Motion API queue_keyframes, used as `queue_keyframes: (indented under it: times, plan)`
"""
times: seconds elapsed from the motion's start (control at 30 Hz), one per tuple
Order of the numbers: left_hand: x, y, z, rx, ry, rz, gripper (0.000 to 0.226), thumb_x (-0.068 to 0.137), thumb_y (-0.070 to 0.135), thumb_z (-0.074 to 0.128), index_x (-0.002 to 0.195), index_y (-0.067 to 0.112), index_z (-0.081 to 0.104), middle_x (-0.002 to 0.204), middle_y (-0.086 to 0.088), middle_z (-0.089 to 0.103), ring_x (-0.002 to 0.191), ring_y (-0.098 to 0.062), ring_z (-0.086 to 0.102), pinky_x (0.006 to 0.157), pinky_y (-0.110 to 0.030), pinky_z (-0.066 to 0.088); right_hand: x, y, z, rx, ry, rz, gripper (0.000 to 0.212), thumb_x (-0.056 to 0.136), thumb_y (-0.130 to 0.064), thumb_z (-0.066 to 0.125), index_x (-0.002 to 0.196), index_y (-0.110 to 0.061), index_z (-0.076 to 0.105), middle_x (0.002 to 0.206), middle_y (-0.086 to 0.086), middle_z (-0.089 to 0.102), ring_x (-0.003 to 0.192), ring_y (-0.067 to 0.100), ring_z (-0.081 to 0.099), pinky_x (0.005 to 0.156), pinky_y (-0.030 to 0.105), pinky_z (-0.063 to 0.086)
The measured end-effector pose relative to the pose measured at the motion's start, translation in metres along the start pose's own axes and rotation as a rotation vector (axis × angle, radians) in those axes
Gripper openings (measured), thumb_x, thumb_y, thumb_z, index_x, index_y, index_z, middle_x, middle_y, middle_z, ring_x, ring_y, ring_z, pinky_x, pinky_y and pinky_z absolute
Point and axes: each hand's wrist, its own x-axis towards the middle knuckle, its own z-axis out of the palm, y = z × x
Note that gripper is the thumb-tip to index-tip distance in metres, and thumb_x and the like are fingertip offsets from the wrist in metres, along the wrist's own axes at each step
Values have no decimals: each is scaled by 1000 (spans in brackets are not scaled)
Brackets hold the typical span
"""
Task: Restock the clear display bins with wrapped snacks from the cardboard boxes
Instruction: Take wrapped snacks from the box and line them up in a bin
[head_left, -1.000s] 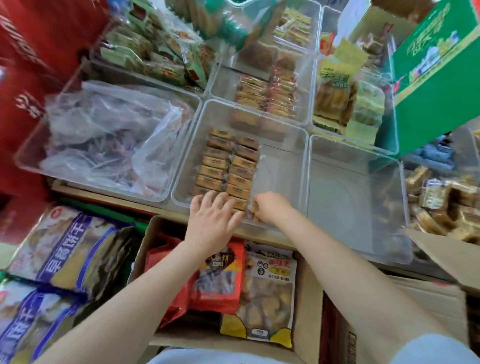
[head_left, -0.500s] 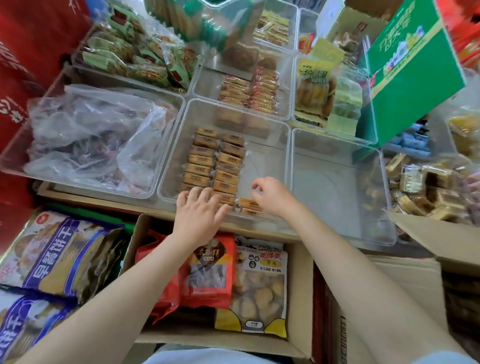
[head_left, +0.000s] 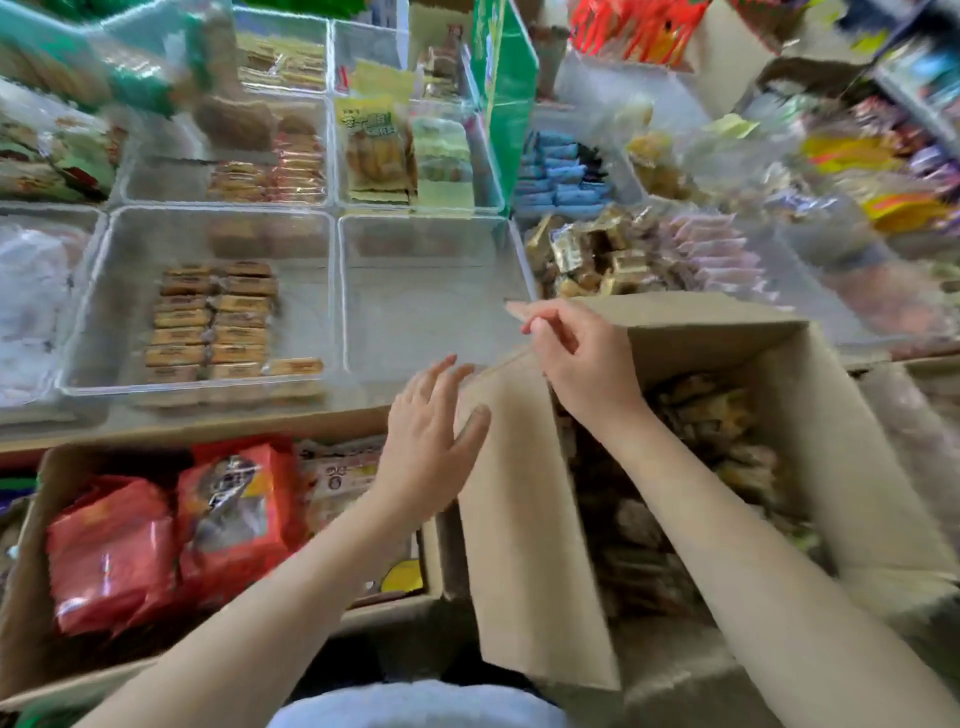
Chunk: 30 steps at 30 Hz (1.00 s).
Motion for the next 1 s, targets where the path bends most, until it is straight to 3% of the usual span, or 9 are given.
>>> queue_keyframes:
  times: [0.1, 0.17, 0.23, 0.37, 0.47, 0.63, 0.8, 0.9, 1.0]
  plan:
    - [-2, 58, 29, -27, 7, 38, 55, 101, 45, 45, 151, 25, 35, 163, 0, 26, 152, -19, 18, 124, -46, 15, -20, 46, -39, -33, -27, 100, 18, 97, -19, 54, 86, -18, 68, 67, -15, 60, 64, 5, 59, 63, 23, 48]
    - [-2, 86, 47, -4, 0, -16, 60, 101, 42, 49, 155, 27, 28, 167, 2, 16, 153, -13, 9, 125, -37, 4, -28, 79, -53, -126, -183, 170, 19, 97, -25, 52, 90, -21, 68, 77, -13, 65, 74, 7, 61, 70, 30, 52]
    - [-2, 102, 67, 43, 7, -75, 69, 99, 42, 52, 158, 22, 21, 168, 2, 6, 153, -11, 3, 116, -24, -3, -34, 109, -61, -238, -388, 213, 20, 99, -28, 50, 100, -21, 69, 95, -6, 69, 87, 12, 63, 78, 36, 55]
    - [-7, 104, 94, 263, 19, -64, 77, 97, 38, 54, 159, 16, 14, 169, -7, -7, 155, -23, -10, 126, -42, 2, -39, 153, -54, -375, -696, 194, 15, 99, -28, 54, 101, -24, 68, 103, -1, 68, 90, 15, 64, 80, 35, 57]
    - [-7, 104, 97, 293, 4, -57, 78, 98, 32, 56, 160, 17, 12, 169, -4, 0, 155, -22, -11, 124, -37, 1, -35, 176, -35, -427, -846, 176, 14, 98, -24, 56, 87, -29, 64, 97, -2, 66, 88, 18, 64, 78, 36, 57]
    - [-16, 96, 95, 38, 105, -126, 73, 97, 12, 57, 158, 24, 21, 168, 11, 0, 153, -5, 2, 122, -25, 10, -34, 208, 13, -442, -830, 74, 26, 94, -14, 60, 120, -17, 63, 120, 5, 63, 110, 27, 62, 87, 34, 52]
    - [-16, 88, 97, -72, 148, -215, 74, 96, 6, 56, 157, 33, 25, 167, 14, 12, 151, 1, 9, 123, -27, 13, -42, 226, 75, -522, -924, -17, 57, 96, -17, 58, 150, -19, 38, 149, 10, 40, 134, 32, 43, 107, 41, 41]
    - [-15, 89, 98, -53, 149, -209, 75, 95, 7, 56, 158, 33, 23, 167, 14, 13, 150, 3, 9, 119, -20, 11, -46, 227, 90, -616, -945, -61, 62, 95, -16, 58, 151, -20, 33, 149, 11, 30, 133, 34, 38, 103, 48, 44]
    - [-16, 89, 100, -51, 156, -211, 76, 94, 7, 56, 158, 33, 23, 167, 15, 13, 150, 4, 9, 116, -14, 10, -44, 229, 90, -693, -940, -155, 62, 92, -16, 62, 149, -18, 37, 148, 12, 33, 133, 34, 39, 107, 49, 40]
